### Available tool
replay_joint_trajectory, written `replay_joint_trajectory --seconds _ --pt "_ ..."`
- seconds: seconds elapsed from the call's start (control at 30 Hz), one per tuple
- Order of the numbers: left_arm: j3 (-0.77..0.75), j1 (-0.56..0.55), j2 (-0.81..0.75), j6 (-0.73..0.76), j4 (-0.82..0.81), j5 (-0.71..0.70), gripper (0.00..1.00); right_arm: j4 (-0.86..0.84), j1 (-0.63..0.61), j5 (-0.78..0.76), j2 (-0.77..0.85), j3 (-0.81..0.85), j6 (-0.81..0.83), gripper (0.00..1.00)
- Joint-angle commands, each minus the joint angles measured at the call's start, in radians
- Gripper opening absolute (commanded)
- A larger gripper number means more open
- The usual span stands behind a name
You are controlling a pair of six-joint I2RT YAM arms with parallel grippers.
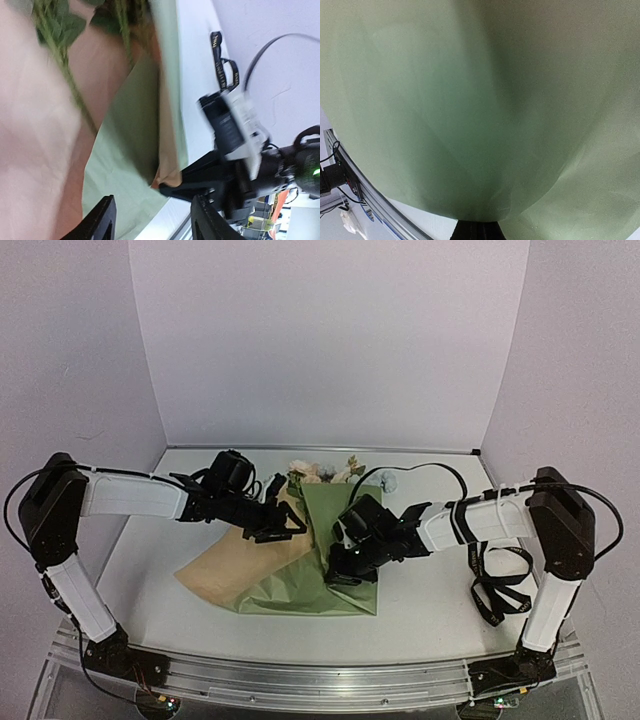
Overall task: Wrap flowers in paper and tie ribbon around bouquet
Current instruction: Fold the one-fourth-folded wrapping paper at the center of the board.
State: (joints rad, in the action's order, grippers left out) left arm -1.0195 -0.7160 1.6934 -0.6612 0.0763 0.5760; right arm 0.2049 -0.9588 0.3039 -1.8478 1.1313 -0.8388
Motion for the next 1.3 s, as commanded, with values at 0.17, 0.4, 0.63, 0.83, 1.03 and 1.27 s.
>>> replay_joint_trajectory --seconds 0.17,0.4,0.63,0.83,1.03,1.27 --pt "-0.222 0.029 0.148 0.011 -0.035 0.049 0.56 -0.028 0.000 0.002 -0.022 0.012 0.001 0.00" --pt "-0.357 0.029 0.299 0.036 0.020 0.030 0.45 -0.023 -0.001 0.000 -0.024 0.007 0.006 0.00" --pt "-0.382 0.048 0.334 0.041 0.028 0.019 0.02 -0.016 0.000 -0.008 0.032 -0.026 0.032 0.23" --pt "-0.356 0.080 0.336 0.068 0.039 0.032 0.00 -0.035 0.015 0.009 0.141 -0.133 0.039 0.55" --pt "-0.353 0.085 0.363 0.096 0.054 0.054 0.00 -0.076 0.034 0.004 0.221 -0.247 0.008 0.34" --pt "-0.351 0.094 0.384 0.091 0.040 0.052 0.00 -0.134 0.029 0.025 0.135 -0.276 -0.033 0.15"
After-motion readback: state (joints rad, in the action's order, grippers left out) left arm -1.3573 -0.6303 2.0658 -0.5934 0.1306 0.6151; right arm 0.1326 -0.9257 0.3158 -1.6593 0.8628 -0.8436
